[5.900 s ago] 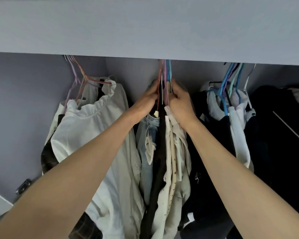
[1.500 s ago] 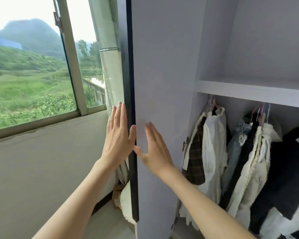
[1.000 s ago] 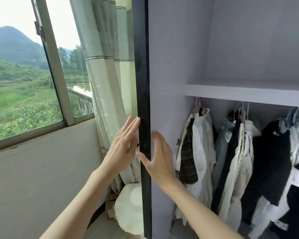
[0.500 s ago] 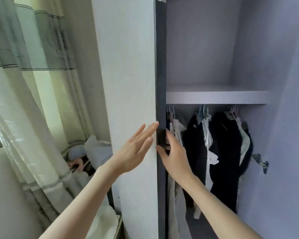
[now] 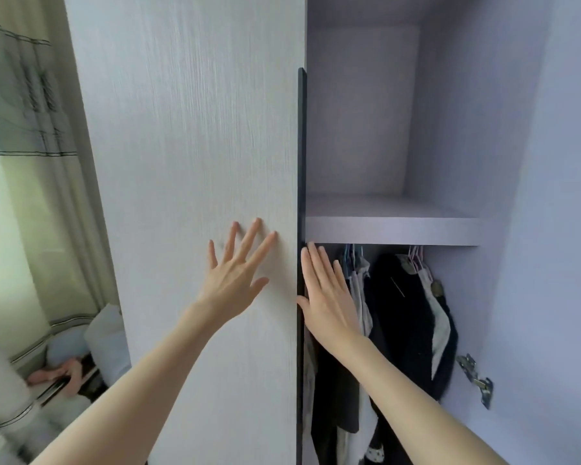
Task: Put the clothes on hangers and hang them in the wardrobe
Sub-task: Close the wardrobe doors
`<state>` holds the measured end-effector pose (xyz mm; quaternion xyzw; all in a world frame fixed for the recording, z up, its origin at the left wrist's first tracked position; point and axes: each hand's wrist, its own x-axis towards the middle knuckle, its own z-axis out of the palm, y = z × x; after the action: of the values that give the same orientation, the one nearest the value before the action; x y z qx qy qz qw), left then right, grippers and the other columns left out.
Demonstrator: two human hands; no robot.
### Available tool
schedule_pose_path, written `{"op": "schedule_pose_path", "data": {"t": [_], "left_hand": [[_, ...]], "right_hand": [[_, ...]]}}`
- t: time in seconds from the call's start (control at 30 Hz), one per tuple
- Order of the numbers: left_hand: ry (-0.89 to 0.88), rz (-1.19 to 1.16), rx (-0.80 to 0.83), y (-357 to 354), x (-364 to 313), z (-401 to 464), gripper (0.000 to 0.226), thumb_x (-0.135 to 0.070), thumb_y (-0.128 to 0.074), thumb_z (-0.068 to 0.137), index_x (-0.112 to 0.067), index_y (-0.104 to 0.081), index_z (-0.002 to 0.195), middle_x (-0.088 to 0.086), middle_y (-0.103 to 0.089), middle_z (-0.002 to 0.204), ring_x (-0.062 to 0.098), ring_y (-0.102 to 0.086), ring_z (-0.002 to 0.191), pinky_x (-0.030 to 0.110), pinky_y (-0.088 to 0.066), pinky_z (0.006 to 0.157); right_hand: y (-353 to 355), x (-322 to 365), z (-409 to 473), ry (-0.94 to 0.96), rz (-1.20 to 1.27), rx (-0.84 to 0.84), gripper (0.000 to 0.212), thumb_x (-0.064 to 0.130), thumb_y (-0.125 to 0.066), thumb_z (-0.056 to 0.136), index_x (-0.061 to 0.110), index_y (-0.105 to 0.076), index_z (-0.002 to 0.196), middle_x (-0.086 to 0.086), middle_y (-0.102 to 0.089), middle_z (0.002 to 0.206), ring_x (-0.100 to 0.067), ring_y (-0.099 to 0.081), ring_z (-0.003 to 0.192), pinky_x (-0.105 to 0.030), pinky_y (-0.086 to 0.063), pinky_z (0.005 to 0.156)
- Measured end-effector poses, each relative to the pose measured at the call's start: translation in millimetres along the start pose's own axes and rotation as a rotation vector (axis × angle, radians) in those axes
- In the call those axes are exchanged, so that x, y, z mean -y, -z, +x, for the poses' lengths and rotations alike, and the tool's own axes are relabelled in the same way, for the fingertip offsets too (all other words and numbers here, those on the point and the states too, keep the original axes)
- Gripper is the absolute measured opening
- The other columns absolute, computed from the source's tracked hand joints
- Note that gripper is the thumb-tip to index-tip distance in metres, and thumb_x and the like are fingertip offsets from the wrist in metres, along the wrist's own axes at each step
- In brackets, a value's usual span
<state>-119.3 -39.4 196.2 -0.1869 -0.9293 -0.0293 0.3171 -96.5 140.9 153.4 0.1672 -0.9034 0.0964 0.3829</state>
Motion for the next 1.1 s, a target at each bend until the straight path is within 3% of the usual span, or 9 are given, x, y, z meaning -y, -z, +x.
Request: {"op": "schedule_pose_path", "data": {"t": [0.07,0.27,0.4,0.47,0.57,0.67,0.77,0.87,1.1], "left_hand": [[0.013,0.001,0.006,-11.9,-0.8,11.0,0.091,-0.041,-0.054,0.09,-0.044,0.024,0.137,-0.011,0.034,0.145,0.024,0.029,0.136,0.062,0.0,0.107],[0.09,0.032,-0.003,-41.6,-3.5,34.7,0.105,-0.042,-0.065,0.082,-0.044,0.025,0.136,-0.009,0.033,0.148,0.026,0.032,0.135,0.067,-0.008,0.106],[0.086,0.059,-0.051,-52.3,-0.4,36.4,0.116,-0.04,-0.08,0.065,-0.036,0.003,0.146,-0.005,0.01,0.155,0.032,0.008,0.141,0.072,-0.023,0.097],[0.078,0.058,-0.045,-53.6,0.9,36.1,0.118,-0.04,-0.081,0.064,-0.035,0.002,0.147,-0.005,0.007,0.155,0.033,0.003,0.142,0.072,-0.026,0.096],[0.076,0.054,-0.048,-48.5,0.8,35.0,0.105,-0.034,-0.07,0.079,-0.041,0.013,0.143,-0.007,0.021,0.153,0.029,0.016,0.141,0.068,-0.021,0.103],[0.083,-0.016,0.067,-29.0,-4.1,29.0,0.082,-0.035,-0.049,0.094,-0.039,0.016,0.143,-0.009,0.031,0.149,0.024,0.024,0.139,0.064,-0.012,0.109],[0.076,-0.079,0.13,-12.2,-15.4,9.0,0.064,-0.039,-0.039,0.097,-0.034,0.001,0.147,-0.004,0.02,0.154,0.023,0.02,0.141,0.061,-0.002,0.11],[-0.022,-0.173,-0.002,-18.9,-27.8,-28.7,0.056,-0.038,-0.036,0.098,-0.032,-0.011,0.148,-0.002,0.007,0.156,0.02,0.018,0.141,0.056,-0.002,0.113],[-0.219,-0.318,-0.07,-8.5,-88.1,-94.6,0.056,-0.043,-0.018,0.091,-0.029,-0.02,0.146,0.001,-0.007,0.156,0.02,0.009,0.143,0.044,-0.001,0.113]], "right_hand": [[-7.7,-12.2,14.5,0.039,-0.076,-0.02,0.099,0.019,-0.073,0.077,0.007,-0.004,0.146,-0.01,-0.006,0.154,-0.024,-0.012,0.141,-0.043,-0.015,0.112],[-26.3,-37.2,39.8,0.057,-0.194,-0.04,0.103,0.028,-0.08,0.068,0.006,-0.015,0.145,-0.012,-0.019,0.153,-0.025,-0.022,0.14,-0.045,-0.023,0.111],[-32.9,-43.2,43.8,0.09,-0.211,-0.062,0.1,0.032,-0.08,0.067,0.005,-0.02,0.144,-0.012,-0.023,0.152,-0.025,-0.024,0.14,-0.047,-0.021,0.114],[-31.6,-43.5,43.8,0.096,-0.221,-0.058,0.1,0.033,-0.08,0.067,0.005,-0.021,0.143,-0.012,-0.025,0.152,-0.026,-0.026,0.139,-0.047,-0.023,0.113],[-26.0,-39.9,42.9,0.073,-0.231,-0.017,0.097,0.034,-0.079,0.068,0.005,-0.023,0.143,-0.012,-0.026,0.151,-0.026,-0.028,0.138,-0.049,-0.025,0.109],[-13.1,-34.6,33.2,0.024,-0.192,-0.01,0.086,0.033,-0.07,0.079,0.006,-0.021,0.145,-0.009,-0.013,0.154,-0.026,-0.015,0.141,-0.047,-0.014,0.112],[7.5,-32.3,2.9,-0.08,-0.172,-0.023,0.076,0.036,-0.053,0.091,0.012,-0.006,0.146,-0.005,-0.001,0.153,-0.024,-0.004,0.142,-0.044,-0.003,0.113],[34.4,-29.7,-41.9,-0.162,-0.235,-0.046,0.065,0.044,-0.032,0.09,0.016,-0.015,0.146,-0.009,-0.02,0.153,-0.026,-0.019,0.141,-0.046,-0.014,0.115],[115.2,-24.0,-141.3,-0.295,-0.241,-0.169,0.06,0.041,-0.033,0.091,0.017,-0.021,0.144,-0.011,-0.026,0.151,-0.023,-0.016,0.141,-0.042,-0.009,0.113]]}}
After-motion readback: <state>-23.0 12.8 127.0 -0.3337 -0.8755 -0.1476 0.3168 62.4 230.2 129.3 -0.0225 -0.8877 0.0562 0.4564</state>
